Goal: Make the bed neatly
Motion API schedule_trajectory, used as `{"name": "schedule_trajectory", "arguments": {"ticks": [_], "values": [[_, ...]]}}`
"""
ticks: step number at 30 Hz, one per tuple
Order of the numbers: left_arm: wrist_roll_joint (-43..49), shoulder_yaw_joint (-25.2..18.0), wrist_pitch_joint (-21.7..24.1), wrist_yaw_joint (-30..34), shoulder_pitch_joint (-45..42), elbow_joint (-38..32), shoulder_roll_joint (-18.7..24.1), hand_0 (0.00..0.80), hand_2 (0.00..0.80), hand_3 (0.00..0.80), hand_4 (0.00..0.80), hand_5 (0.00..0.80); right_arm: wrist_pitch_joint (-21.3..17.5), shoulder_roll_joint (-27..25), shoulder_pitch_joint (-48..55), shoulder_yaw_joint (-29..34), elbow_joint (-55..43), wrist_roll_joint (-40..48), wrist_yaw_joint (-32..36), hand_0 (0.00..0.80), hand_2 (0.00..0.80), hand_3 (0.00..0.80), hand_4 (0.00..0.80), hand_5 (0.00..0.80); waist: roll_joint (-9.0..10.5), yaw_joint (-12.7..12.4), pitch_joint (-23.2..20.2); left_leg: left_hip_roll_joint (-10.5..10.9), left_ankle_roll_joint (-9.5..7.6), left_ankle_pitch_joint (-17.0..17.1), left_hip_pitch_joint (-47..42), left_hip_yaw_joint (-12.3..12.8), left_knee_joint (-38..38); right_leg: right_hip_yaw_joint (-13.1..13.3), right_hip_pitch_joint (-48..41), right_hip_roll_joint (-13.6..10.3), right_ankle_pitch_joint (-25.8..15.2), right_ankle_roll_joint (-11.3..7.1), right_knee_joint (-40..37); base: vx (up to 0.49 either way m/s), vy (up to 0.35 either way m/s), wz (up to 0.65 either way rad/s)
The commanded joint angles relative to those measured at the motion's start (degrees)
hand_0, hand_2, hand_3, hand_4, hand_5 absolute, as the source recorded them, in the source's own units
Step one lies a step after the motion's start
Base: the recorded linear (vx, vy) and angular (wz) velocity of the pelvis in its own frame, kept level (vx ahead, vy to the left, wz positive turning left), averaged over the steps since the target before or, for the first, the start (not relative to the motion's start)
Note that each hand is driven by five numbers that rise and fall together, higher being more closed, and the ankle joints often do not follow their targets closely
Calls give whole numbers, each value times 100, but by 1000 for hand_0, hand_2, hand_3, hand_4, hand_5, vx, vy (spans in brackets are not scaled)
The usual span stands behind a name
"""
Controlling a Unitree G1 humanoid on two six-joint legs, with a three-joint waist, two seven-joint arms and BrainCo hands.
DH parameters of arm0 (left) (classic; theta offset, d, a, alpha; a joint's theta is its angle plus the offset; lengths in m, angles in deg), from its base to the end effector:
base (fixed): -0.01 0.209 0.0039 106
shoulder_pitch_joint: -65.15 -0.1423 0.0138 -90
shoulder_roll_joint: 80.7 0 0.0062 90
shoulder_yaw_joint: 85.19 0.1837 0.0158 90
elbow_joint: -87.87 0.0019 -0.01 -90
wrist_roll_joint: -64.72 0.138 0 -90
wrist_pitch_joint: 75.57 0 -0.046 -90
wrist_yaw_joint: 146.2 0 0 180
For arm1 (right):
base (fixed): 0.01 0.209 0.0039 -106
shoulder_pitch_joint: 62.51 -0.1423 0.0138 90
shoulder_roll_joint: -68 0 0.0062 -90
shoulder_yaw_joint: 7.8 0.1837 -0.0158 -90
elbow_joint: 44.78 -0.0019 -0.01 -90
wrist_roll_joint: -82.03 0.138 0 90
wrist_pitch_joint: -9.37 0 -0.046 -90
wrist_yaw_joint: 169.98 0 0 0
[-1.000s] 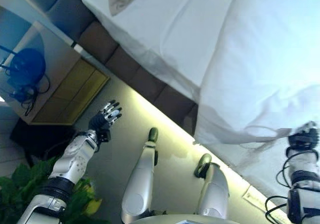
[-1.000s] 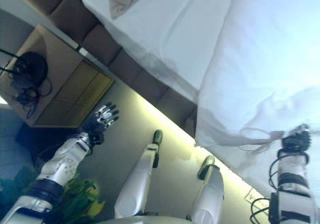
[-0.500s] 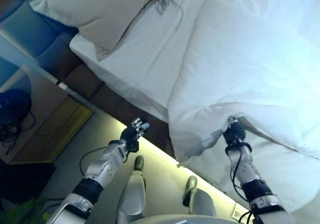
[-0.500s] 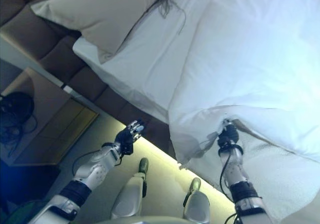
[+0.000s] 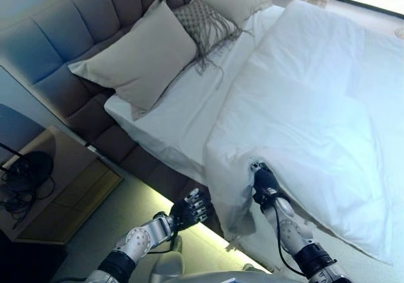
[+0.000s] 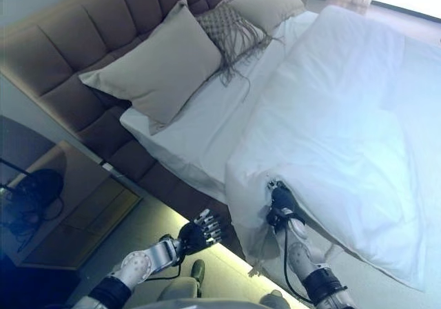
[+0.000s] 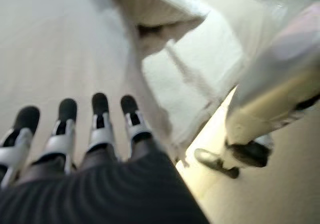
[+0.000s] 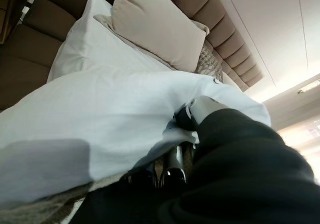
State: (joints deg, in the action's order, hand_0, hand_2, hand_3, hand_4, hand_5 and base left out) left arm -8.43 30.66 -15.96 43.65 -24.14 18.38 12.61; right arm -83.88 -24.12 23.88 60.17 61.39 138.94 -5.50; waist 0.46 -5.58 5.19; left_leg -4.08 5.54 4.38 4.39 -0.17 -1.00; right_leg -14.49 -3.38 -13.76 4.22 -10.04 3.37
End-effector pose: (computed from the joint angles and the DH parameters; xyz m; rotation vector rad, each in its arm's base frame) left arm 0.1572 0.1425 -0.0396 -0.9087 1.0024 -0.4357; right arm 0.1976 -0.1547 -0.0040 0.5503 0.4309 -0.1071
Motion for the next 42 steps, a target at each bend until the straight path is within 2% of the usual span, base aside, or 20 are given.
{"name": "schedule_trajectory", "arguments": {"ticks": [1,5,8,11,19,25,30,37,42], "values": [[-662,164,-406,169,78,-352,63,0,0,0,0,0,-154,15,-341,-213,-962,-185,162,800,800,800,800,800,-20,-161,-215,-537,4,-392,-284,87,400,89,559,-384,-1214,-309,-288,19,-10,5],[-2938,295,-987,-671,80,-348,-112,0,0,0,0,0,-156,11,-444,-414,-1008,28,36,800,800,800,800,800,-4,-131,-276,-570,37,-409,-392,111,402,64,440,-372,-1207,-287,-330,49,-2,8],[-3985,697,-1001,-1235,193,-433,-156,0,0,0,0,0,-187,-26,-460,-533,-1115,114,-66,800,800,800,800,800,24,-61,-305,-594,41,-448,-407,155,436,101,450,-361,-1200,-291,-321,29,-13,4],[-3985,953,-1119,-1135,171,-154,-255,0,0,0,0,0,-224,-39,-437,-554,-1138,173,-51,800,800,800,800,800,58,1,-310,-607,55,-469,-445,183,449,126,453,-366,-1199,-321,-289,23,-18,-2],[-3985,1523,-1517,-1476,76,323,-303,0,0,0,0,0,-75,-60,-479,-591,-1250,284,-194,800,800,800,800,800,104,150,-277,-637,57,-541,-538,279,502,259,486,-356,-1185,-343,-243,25,-12,-1],[-3985,1866,-1146,-1107,270,780,-544,0,0,0,0,0,-52,-46,-649,-608,-1313,392,-223,800,800,800,800,800,151,257,-216,-688,80,-506,-521,366,466,321,543,-334,-1200,-362,-243,42,-38,-5],[-3985,2020,-636,-479,725,1187,-924,0,0,0,0,0,-134,-49,-907,-589,-1562,489,-440,800,800,800,800,800,210,379,-47,-693,97,-391,-188,218,454,476,880,-259,-1156,-359,-71,-57,-31,-9],[-3985,1914,232,217,1671,1440,-1468,0,0,0,0,0,-255,29,-1844,-701,-1517,586,-598,800,800,800,800,800,292,451,434,-726,117,-148,438,113,389,477,1349,-160,-1302,-291,-127,-221,-33,3],[-3985,1817,338,323,1650,1451,-1612,0,0,0,0,0,-272,44,-1930,-792,-1453,708,-580,800,800,800,800,800,331,432,446,-755,161,-156,505,86,537,421,1340,-172,-1284,-255,-67,12,-4,0]]}}
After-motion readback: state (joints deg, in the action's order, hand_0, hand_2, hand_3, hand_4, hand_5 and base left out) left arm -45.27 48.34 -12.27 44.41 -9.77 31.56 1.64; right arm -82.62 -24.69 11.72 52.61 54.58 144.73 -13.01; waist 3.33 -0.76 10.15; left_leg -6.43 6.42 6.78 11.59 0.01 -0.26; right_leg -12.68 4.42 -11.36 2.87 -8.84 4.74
